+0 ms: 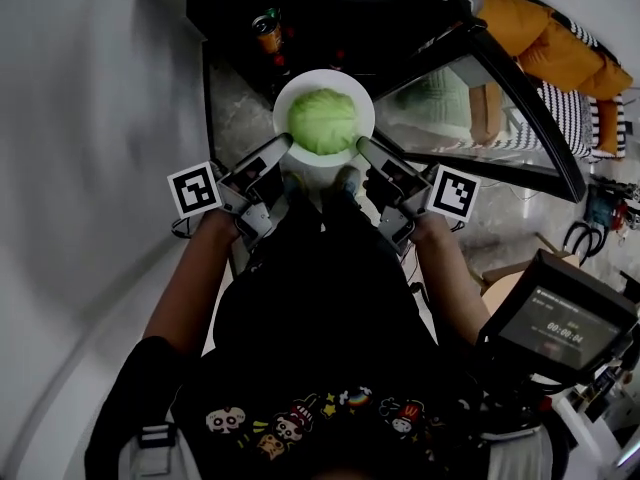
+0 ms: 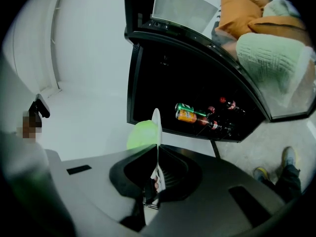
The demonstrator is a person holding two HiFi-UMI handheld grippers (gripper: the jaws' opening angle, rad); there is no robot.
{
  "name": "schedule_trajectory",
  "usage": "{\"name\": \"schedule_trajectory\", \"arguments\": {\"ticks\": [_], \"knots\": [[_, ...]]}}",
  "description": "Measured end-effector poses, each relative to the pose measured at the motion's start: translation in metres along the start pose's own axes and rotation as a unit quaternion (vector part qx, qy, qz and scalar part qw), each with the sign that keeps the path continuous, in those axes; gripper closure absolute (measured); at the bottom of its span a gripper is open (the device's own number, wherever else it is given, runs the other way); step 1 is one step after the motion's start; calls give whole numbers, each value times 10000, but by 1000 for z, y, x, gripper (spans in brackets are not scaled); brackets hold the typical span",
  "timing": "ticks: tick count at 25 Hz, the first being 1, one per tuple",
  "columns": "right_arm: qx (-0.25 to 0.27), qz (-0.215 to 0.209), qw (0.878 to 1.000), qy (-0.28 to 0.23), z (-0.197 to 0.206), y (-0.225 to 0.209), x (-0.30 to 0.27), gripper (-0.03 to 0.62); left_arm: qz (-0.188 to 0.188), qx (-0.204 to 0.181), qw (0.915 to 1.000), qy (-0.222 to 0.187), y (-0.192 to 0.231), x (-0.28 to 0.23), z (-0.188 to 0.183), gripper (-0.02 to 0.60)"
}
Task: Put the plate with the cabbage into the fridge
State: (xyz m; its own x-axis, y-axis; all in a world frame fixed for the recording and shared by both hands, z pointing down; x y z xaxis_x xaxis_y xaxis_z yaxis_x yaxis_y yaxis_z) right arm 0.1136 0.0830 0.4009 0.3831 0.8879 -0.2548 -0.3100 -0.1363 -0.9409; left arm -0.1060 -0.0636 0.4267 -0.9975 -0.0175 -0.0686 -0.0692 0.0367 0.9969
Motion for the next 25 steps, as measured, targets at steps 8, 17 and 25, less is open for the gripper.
{"name": "schedule_trajectory", "arguments": {"ticks": [8, 17, 25], "knots": [[-109, 78, 9999, -66, 3, 1, 3, 579, -192, 180, 9996, 68, -1, 1, 3, 566], [-240, 154, 9993, -249, 5, 8, 4, 579, -339, 61, 9991, 255, -15, -3, -4, 566], [-327, 186, 9983, -439, 5, 12, 6, 579, -403, 27, 9990, 199, -27, -4, -3, 566]]}}
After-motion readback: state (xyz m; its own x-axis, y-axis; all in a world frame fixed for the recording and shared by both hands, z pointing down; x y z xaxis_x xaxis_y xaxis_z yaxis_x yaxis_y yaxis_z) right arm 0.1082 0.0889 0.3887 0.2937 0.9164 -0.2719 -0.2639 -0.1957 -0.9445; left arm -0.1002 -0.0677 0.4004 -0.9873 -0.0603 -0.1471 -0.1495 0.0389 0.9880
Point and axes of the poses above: the fingertips, and each gripper's own axes: x backward along the fingers, y to its left, z out of its underside, the point moved 9 cm from there along x, backward along the fingers, and after that the axes turned 3 degrees about x, right-handed, at the moved point
